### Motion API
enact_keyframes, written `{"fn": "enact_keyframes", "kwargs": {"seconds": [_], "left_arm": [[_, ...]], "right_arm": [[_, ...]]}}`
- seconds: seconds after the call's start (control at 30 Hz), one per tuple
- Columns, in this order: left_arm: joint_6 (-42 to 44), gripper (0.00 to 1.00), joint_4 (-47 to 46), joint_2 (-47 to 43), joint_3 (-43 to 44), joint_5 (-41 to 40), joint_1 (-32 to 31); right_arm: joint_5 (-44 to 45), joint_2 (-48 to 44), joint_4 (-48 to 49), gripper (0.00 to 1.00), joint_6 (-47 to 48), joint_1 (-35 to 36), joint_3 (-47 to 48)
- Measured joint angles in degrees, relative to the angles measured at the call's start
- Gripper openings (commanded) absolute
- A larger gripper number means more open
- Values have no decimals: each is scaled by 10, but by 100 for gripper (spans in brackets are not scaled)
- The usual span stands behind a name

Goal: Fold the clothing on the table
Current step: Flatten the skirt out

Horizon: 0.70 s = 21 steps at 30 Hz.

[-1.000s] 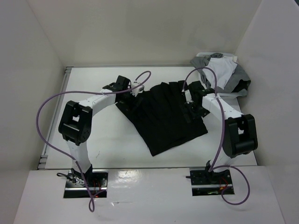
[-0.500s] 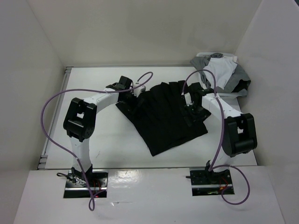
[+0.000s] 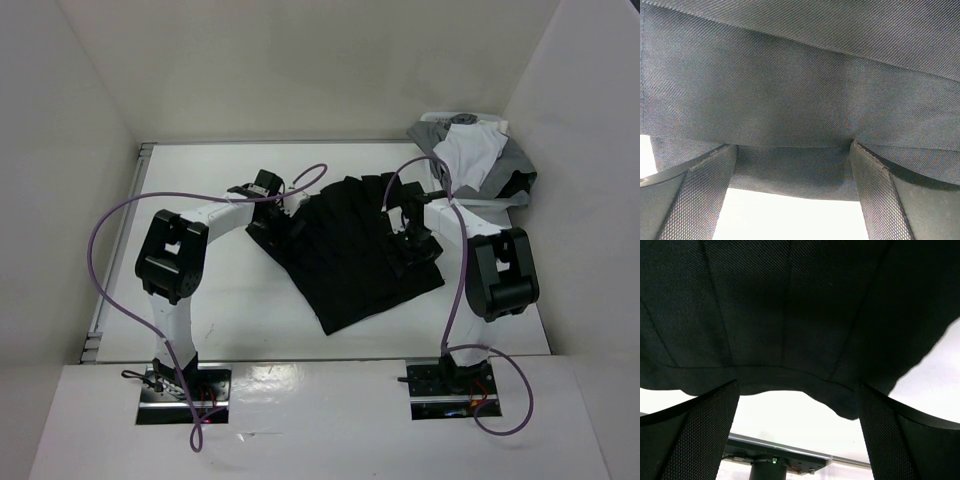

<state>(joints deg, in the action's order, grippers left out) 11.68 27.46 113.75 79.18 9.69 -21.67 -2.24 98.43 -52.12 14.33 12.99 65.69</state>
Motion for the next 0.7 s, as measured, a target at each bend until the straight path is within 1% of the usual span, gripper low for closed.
{"fn": "enact_keyframes", "kwargs": {"seconds": [0.27,0.43,0.57,0.7], "left_arm": [[0,99,1,0,0,-1,0],[-1,99,7,-3,-1,-3,3],[-1,99,21,-9,-7,-5,9],[0,99,34,-26,-27,-11,14]], "right_arm": [[-8,45,15,99,-12,7,1],[3,63,21,99,-20,7,7],[33,75,27,99,-28,7,21],[74,100,29,99,-27,7,61]]}}
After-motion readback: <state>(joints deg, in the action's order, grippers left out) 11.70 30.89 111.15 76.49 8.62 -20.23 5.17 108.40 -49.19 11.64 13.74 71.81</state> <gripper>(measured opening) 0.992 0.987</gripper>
